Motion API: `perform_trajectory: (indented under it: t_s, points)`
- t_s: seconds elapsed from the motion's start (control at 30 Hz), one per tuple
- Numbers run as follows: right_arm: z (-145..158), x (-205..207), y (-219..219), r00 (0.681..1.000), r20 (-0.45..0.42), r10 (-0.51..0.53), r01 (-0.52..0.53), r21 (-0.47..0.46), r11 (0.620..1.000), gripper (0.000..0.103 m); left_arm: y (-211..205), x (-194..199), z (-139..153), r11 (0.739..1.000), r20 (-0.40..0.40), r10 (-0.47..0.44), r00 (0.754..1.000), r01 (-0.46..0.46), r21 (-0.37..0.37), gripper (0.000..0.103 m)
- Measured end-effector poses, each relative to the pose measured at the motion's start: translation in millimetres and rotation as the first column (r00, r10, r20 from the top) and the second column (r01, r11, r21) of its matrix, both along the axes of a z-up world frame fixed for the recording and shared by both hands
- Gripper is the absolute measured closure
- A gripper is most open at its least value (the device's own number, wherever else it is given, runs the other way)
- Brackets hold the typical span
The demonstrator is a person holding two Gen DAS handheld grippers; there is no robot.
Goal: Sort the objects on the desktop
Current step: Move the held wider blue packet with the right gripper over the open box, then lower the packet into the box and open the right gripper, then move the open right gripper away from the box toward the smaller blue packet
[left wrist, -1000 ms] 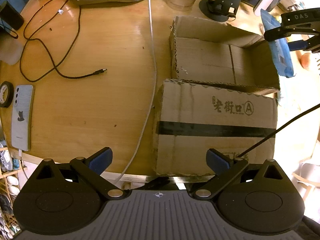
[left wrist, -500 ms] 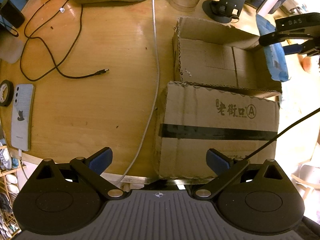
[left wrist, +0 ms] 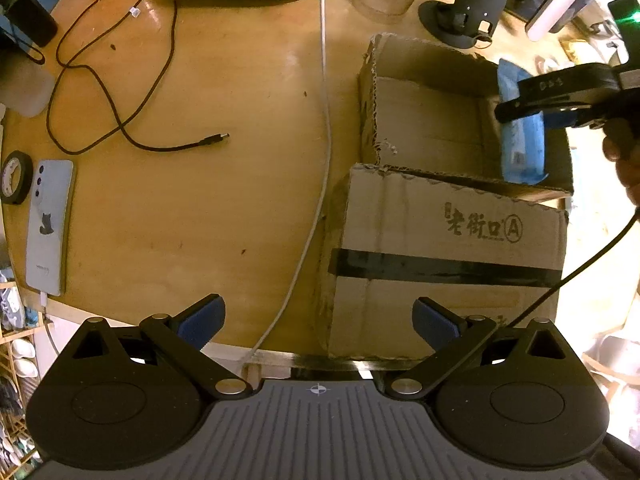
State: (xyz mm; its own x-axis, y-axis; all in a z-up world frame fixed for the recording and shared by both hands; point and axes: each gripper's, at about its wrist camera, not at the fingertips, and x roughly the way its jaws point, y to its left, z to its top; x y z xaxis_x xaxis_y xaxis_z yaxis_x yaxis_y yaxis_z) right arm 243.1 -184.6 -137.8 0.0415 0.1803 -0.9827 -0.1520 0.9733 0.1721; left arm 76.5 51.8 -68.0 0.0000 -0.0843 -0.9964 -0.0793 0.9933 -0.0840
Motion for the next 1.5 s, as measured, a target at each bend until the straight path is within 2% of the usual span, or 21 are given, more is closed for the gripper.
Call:
perform_trajectory:
  t_s: [0.23, 0.43, 0.53, 0.57, 0.6, 1.03, 1.5]
  points:
    - [-19.4, 1.2, 6.0, 1.0, -0.013, 0.014, -0.014, -0.039, 0.999, 0.038, -0.1, 1.0, -0.7, 1.0, -0.005, 0.007, 1.0, -0.007, 0.001, 0.0]
    - [-21.7, 0.7, 12.1, 0.999, -0.012, 0.03, -0.031, -0.049, 0.998, 0.036, -0.9, 1.8, -1.7, 1.0, -0.009, 0.012, 1.0, -0.012, 0.001, 0.0]
    - [-19.9, 0.3, 13.4, 1.0, -0.003, 0.025, -0.026, -0.057, 0.998, 0.014, -1.5, 2.0, -1.6, 1.0, -0.008, 0.015, 1.0, -0.015, -0.001, 0.0]
    - [-18.6, 0.1, 13.4, 1.0, 0.001, 0.024, -0.024, -0.06, 0.998, 0.004, -1.6, 2.0, -1.4, 1.0, -0.007, 0.015, 1.0, -0.015, -0.002, 0.0]
    - [-17.4, 0.5, 13.0, 1.0, 0.005, 0.02, -0.02, -0.064, 0.998, 0.0, -1.7, 2.0, -1.6, 1.0, -0.007, 0.017, 1.0, -0.017, -0.002, 0.0]
    - [-13.6, 4.9, 6.9, 1.0, -0.009, -0.029, 0.029, -0.025, 0.999, 0.0, -4.5, 0.8, -2.2, 1.0, -0.011, 0.019, 1.0, -0.019, -0.002, 0.0]
    - [26.8, 1.1, -0.7, 0.998, 0.005, -0.059, 0.059, 0.009, 0.998, 0.0, -11.4, -0.1, -1.4, 1.0, -0.009, 0.011, 1.0, -0.011, 0.0, 0.0]
